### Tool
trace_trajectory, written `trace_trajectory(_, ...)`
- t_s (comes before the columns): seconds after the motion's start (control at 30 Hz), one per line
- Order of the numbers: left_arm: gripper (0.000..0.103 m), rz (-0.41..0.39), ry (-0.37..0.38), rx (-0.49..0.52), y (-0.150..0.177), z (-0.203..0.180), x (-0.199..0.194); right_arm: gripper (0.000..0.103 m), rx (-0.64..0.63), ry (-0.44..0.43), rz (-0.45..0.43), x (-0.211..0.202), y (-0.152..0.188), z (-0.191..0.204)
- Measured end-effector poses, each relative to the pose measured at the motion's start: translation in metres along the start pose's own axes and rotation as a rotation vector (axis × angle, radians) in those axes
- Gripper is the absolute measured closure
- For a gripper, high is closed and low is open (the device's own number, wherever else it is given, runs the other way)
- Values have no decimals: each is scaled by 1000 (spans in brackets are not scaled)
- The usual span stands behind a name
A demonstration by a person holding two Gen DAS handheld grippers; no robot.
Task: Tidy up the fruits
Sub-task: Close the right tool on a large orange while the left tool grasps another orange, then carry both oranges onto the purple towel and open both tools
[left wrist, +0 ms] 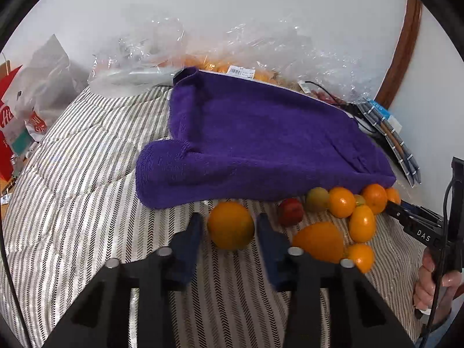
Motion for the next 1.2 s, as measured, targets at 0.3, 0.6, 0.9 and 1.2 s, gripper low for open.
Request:
trace_trajectory(0.3,71,-67,95,-4,-1,-6,-17,62,33,-60,-88,-14,-1,-5)
trace_trajectory(0.6,71,-115,122,-22,-3,-3,-28,62,28,-85,-119,-19,0,-4)
trace_trajectory(0.9,71,-157,113,-41,-5,0,-33,62,84,-86,-168,-28,3,-17)
trace_trajectory(1.2,71,-195,93,-48,-7,3,-39,62,104,-71,-191,-32,6,-23)
Point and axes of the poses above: each gripper's, at about its wrist camera, not at the fingertips, and x roughly the way its jaws point, z to its left, y to its underside, the point moved 4 cm from there along x, roughly the way its jaws point, and after that the axes turned 10 degrees about -x, right-handed, at the moved point
